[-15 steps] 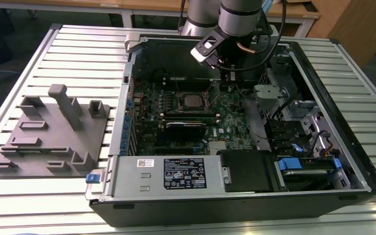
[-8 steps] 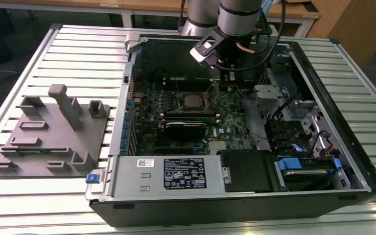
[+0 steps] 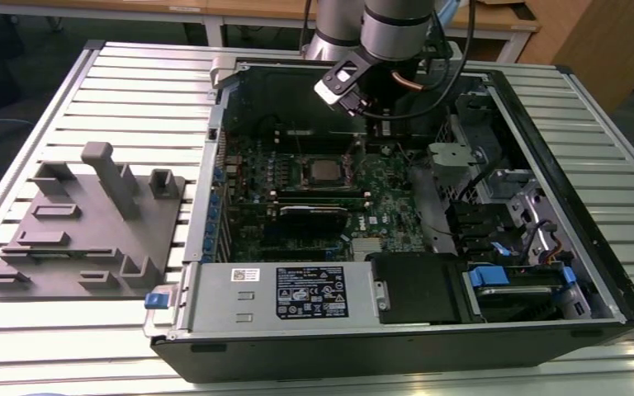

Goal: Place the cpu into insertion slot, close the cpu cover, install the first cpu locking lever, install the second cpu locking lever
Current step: 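Close the cpu cover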

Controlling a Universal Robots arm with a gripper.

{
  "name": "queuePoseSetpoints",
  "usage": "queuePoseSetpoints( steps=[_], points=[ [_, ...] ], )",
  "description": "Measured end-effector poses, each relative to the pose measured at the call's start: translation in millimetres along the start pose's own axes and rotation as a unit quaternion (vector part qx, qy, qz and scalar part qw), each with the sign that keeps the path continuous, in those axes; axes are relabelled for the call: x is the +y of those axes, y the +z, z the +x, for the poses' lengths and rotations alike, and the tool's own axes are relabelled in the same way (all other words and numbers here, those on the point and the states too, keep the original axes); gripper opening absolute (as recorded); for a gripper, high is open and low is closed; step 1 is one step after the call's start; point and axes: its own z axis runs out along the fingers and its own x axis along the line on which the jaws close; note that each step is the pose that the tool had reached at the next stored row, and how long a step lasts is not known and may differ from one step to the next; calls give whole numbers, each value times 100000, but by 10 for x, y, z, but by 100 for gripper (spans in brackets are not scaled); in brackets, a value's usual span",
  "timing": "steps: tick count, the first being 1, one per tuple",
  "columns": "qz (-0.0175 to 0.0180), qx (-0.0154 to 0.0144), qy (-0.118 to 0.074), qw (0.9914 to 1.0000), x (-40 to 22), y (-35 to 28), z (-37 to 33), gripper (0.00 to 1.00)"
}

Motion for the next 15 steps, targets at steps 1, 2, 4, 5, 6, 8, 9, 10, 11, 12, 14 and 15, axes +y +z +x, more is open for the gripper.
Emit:
queuePoseSetpoints(
  steps=[1, 2, 4, 5, 6, 8, 9, 10, 11, 12, 14, 15],
  points=[
    [-28, -1, 2, 100000, -17, -1, 0, 10],
    [-50, -5, 5, 100000, -34, -1, -1, 10],
    [-108, 3, 8, 100000, -71, -2, -2, 10],
    [-139, 5, 1, 100000, -89, -2, -2, 10],
    [-170, 9, -1, 100000, -110, -2, -2, 10],
    [-230, 7, 8, 100000, -151, -4, -3, 10],
    [-263, 8, 8, 100000, -169, -4, -3, 10],
    [-292, 7, 3, 100000, -188, -5, -4, 10],
    [-326, 12, 3, 99999, -206, -5, -4, 10],
    [-355, 12, 2, 99999, -223, -6, -5, 10],
    [-411, 16, 8, 99999, -254, -8, -6, 10],
    [-438, 19, 4, 99999, -268, -8, -6, 10]
  ],
)
